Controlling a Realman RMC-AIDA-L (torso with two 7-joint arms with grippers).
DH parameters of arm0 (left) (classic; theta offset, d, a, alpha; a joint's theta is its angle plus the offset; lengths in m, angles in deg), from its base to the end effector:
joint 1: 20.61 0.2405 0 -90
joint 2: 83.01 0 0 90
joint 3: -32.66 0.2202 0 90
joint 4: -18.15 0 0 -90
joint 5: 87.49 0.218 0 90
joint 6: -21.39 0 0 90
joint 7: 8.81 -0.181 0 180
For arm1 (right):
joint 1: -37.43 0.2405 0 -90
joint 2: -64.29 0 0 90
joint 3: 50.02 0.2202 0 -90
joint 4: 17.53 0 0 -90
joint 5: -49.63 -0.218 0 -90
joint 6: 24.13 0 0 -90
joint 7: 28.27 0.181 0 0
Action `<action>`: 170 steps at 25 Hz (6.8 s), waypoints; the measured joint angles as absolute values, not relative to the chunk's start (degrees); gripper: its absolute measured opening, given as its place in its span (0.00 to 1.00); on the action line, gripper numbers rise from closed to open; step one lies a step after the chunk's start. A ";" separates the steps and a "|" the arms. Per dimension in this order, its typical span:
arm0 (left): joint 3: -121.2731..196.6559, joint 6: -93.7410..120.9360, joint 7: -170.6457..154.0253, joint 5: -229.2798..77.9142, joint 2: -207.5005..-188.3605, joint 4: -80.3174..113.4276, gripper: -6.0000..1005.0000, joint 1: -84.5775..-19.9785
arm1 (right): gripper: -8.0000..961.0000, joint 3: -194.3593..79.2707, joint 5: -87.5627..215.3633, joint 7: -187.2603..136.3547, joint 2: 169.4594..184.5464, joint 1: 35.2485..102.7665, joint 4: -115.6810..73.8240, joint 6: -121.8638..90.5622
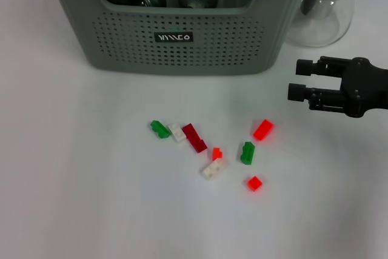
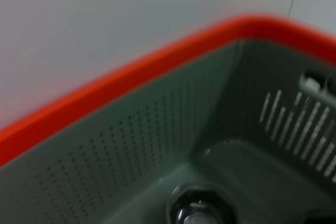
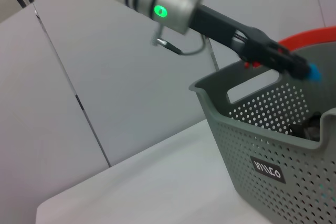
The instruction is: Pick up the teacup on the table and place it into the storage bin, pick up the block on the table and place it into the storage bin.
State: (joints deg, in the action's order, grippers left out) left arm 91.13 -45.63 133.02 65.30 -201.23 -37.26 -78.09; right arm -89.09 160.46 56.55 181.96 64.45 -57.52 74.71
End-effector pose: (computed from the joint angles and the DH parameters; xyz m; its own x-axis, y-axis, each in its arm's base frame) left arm -0.0997 0.4739 0.0147 0.8249 0.5490 0.1345 0.5157 -0.6336 -0.5768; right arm 0.2210 0.3104 0.0088 0.7147 -0.3995 -0.5741 -0.4951 -0.8688 -0.0117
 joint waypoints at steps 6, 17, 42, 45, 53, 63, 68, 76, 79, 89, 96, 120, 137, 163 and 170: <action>92.59 -41.21 135.41 74.29 -204.21 -30.81 0.44 -82.11 | 0.76 -89.13 160.58 56.55 182.04 64.64 -57.52 74.63; 86.90 -45.73 122.79 38.19 -206.47 -61.82 0.61 -59.56 | 0.76 -88.73 161.10 56.52 181.99 64.28 -57.44 74.65; 54.42 -70.04 35.67 36.20 -207.83 -11.46 0.82 -41.65 | 0.76 -85.92 160.71 49.40 182.85 64.29 -53.91 74.07; 51.92 -64.00 29.16 34.78 -207.82 -4.56 0.82 -42.05 | 0.76 -85.65 160.72 49.61 182.79 64.28 -53.87 74.39; 49.56 -54.01 24.17 33.20 -207.81 3.51 0.82 -43.11 | 0.76 -85.43 160.73 49.69 182.77 64.49 -53.83 74.48; 48.69 -49.88 17.93 32.59 -207.82 7.77 0.80 -43.45 | 0.76 -85.43 160.73 50.12 182.58 64.59 -53.83 74.51; 48.65 -48.84 17.91 32.41 -207.82 8.44 0.76 -43.76 | 0.76 -85.43 160.89 50.22 182.56 64.59 -53.83 74.50; 48.65 -47.89 18.25 31.98 -207.76 8.60 0.62 -44.45 | 0.76 -85.43 160.98 50.23 182.58 64.38 -53.83 74.45; 48.65 -47.74 18.30 31.96 -207.71 8.53 0.52 -44.54 | 0.76 -85.44 160.92 50.28 182.51 64.36 -53.83 74.48; 49.36 -68.21 39.10 32.82 -206.46 -5.36 0.41 -41.30 | 0.76 -85.44 160.73 51.03 182.30 64.32 -53.95 74.49; 47.00 -95.63 64.85 26.84 -202.83 -16.32 0.42 -45.66 | 0.76 -85.44 160.76 51.08 182.24 64.60 -53.95 74.15; 94.10 -41.91 134.00 63.11 -199.43 -30.88 0.47 -80.67 | 0.76 -85.46 161.04 51.80 182.24 65.25 -53.92 74.06; 85.89 -46.30 127.62 43.47 -204.06 -56.62 0.58 -63.86 | 0.76 -85.43 160.98 51.80 182.24 65.16 -53.94 73.91; 64.26 -62.52 33.56 25.98 -207.52 -3.42 0.76 -42.45 | 0.76 -85.43 160.78 52.50 182.24 64.85 -53.81 74.07; 63.46 -51.27 26.19 25.64 -207.74 3.46 0.75 -44.74 | 0.76 -85.43 160.85 52.59 182.24 64.67 -53.82 74.29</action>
State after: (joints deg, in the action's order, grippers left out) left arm 63.46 -51.27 26.19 25.64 -207.74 3.46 -44.74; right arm -85.43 160.85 52.59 182.24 64.67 -53.82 74.29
